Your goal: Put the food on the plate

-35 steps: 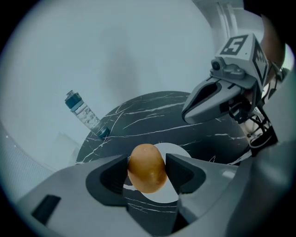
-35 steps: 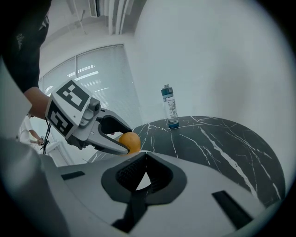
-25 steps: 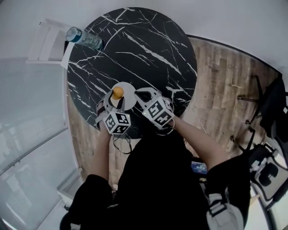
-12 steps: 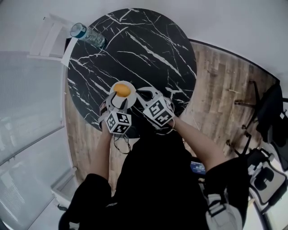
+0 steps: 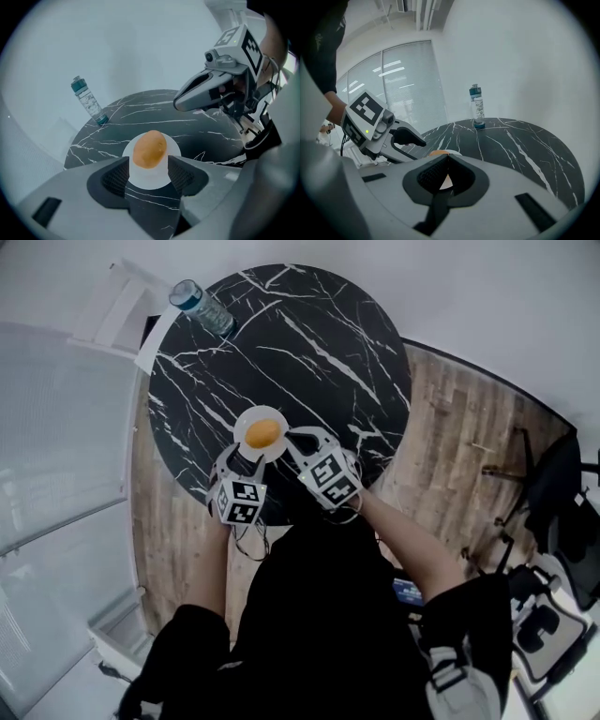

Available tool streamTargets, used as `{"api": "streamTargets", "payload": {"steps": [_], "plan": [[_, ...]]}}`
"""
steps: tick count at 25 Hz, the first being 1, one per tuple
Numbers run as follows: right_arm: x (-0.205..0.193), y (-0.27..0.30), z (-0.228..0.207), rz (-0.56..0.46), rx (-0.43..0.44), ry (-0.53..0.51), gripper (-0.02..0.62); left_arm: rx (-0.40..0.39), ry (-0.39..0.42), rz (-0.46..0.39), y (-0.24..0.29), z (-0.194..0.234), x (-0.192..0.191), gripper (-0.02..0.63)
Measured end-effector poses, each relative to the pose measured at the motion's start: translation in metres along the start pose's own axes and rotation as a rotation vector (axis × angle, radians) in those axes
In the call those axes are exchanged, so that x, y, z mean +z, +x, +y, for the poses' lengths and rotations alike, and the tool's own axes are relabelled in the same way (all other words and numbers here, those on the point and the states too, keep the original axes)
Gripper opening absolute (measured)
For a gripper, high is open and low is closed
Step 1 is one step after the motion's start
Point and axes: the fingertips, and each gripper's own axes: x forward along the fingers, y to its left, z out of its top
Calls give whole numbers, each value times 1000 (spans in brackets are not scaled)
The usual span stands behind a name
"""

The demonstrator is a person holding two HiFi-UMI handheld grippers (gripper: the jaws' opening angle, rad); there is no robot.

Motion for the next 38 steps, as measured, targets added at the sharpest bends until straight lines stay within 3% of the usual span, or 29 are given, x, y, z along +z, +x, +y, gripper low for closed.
{"api": "streamTargets", "payload": {"steps": [5, 6, 8, 10, 14, 21, 26, 32, 38], "plan": [[11, -6, 18, -12, -5, -28, -3, 1, -223, -80, -28, 6, 0, 250], [14, -7, 22, -18, -9, -34, -3, 9, -269, -103, -35, 9, 1, 232], [21, -10, 31, -32, -17, -39, -3, 40, -348, -145, -50, 17, 1, 126], [27, -14, 40, -45, -24, -40, -3, 74, -388, -175, -62, 22, 0, 69], [39, -20, 58, -75, -37, -51, -3, 101, -427, -223, -84, 25, -1, 40], [60, -34, 85, -135, -79, -60, -3, 111, -566, -328, -125, 28, -2, 0], [82, -53, 102, -198, -141, -68, -3, 117, -547, -413, -161, 28, 4, 0], [114, -95, 120, -280, -243, -109, -3, 166, -562, -579, -227, 39, 20, 0], [132, -141, 146, -373, -310, -155, -3, 240, -498, -708, -292, 29, 28, 0]]}}
